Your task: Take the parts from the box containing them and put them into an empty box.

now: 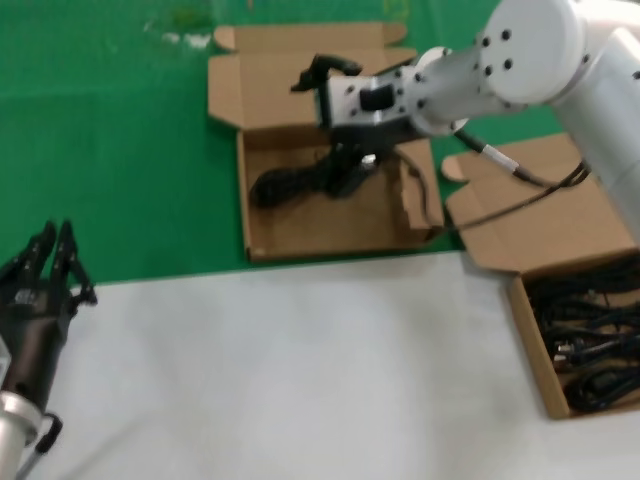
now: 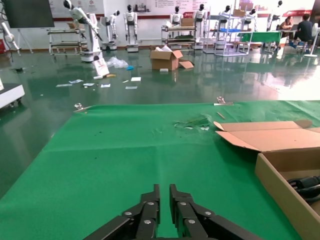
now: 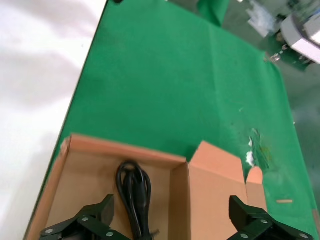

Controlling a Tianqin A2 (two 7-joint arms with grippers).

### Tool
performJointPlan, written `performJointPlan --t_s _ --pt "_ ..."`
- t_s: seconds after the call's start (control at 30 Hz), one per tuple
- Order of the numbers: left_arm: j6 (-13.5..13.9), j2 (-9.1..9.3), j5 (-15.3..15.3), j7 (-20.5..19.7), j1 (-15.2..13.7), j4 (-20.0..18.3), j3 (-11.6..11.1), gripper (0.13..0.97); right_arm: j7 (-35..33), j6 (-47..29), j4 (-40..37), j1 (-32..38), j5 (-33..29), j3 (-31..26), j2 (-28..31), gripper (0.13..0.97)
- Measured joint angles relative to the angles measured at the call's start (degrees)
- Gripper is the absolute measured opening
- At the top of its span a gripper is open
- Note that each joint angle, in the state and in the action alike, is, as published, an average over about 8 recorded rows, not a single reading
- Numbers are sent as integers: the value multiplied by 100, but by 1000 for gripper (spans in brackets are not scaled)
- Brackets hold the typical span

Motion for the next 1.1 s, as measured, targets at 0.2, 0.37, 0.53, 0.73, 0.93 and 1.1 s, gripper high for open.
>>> performJointPlan --t_s 0.2,0.37,0.53,0.73,0.93,1.1 --pt "0 0 0 0 0 0 0 187 6 331 239 -408 250 216 22 814" --pt "0 0 0 0 0 0 0 258 13 689 497 -848 518 448 45 852" --pt "0 0 -1 0 0 0 0 323 21 1068 771 -1315 803 695 70 897" --pt "0 0 0 0 0 0 0 457 29 1529 1103 -1882 1151 994 100 945" --pt "0 0 0 0 0 0 0 587 39 1990 1436 -2449 1498 1294 130 963" --pt "0 0 -1 0 0 0 0 695 46 2373 1712 -2921 1786 1543 155 966"
